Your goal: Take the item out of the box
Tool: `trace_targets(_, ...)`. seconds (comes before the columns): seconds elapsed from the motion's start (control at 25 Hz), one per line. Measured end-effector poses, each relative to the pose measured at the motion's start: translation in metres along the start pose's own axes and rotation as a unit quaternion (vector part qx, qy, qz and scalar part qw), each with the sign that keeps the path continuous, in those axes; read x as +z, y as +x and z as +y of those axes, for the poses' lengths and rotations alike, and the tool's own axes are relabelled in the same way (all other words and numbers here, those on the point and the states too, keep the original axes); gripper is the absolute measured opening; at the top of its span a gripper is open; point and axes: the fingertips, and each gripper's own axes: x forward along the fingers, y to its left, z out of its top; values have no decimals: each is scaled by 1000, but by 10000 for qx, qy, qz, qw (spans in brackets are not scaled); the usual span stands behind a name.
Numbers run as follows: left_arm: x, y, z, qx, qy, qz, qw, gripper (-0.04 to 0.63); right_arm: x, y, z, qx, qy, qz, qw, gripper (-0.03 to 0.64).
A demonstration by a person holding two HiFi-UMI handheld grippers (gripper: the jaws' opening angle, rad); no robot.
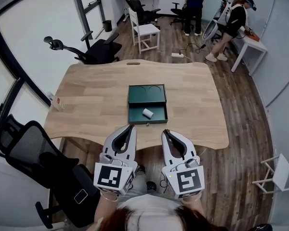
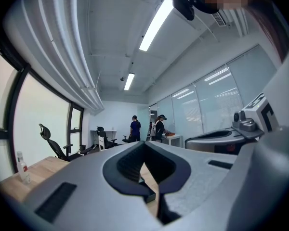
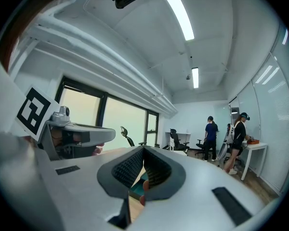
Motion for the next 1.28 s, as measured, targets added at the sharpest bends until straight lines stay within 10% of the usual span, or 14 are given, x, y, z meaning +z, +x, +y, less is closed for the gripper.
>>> trace_targets(1.28, -26, 138, 107, -300, -257, 366, 9985, 5, -61, 187, -32, 525, -359, 893, 9940, 26)
